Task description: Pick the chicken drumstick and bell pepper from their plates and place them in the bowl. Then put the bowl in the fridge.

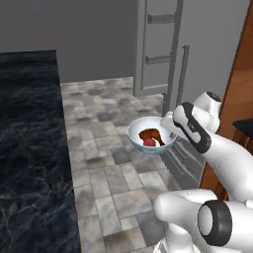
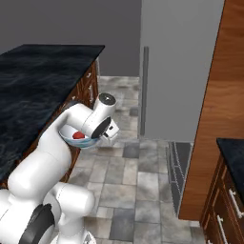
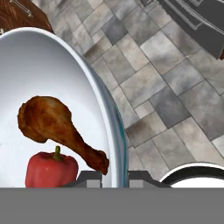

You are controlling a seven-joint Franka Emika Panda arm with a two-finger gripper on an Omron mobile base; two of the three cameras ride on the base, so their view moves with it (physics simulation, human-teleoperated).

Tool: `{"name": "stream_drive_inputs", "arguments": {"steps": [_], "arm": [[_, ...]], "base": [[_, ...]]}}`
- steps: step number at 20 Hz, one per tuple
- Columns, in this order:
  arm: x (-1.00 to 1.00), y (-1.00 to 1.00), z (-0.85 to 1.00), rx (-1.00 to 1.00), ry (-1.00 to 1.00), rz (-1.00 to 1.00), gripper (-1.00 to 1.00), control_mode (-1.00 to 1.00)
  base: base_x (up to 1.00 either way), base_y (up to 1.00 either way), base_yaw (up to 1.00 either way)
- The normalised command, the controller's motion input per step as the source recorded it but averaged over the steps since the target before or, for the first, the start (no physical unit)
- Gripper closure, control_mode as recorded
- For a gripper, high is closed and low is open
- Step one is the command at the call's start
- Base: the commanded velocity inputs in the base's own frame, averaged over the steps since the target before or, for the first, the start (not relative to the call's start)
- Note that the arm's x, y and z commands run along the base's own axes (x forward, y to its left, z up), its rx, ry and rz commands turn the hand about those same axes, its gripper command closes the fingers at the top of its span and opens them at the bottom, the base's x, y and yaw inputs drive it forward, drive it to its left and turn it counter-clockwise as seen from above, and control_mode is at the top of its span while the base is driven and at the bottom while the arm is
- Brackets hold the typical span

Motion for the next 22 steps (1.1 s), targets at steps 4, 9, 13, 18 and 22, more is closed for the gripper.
{"name": "stream_drive_inputs", "arguments": {"steps": [4,9,13,18,22], "arm": [[0.00,0.00,0.00,0.00,0.00,0.00,1.00,1.00],[0.00,0.00,0.00,0.00,0.00,0.00,1.00,1.00],[0.00,0.00,0.00,0.00,0.00,0.00,1.00,1.00],[0.00,0.00,0.00,0.00,0.00,0.00,1.00,1.00],[0.00,0.00,0.00,0.00,0.00,0.00,1.00,1.00]], "base": [[0.80,0.48,-0.04],[0.78,0.29,-0.19],[0.61,0.37,-0.25],[0.50,0.50,-0.29],[0.50,0.53,-0.31]]}}
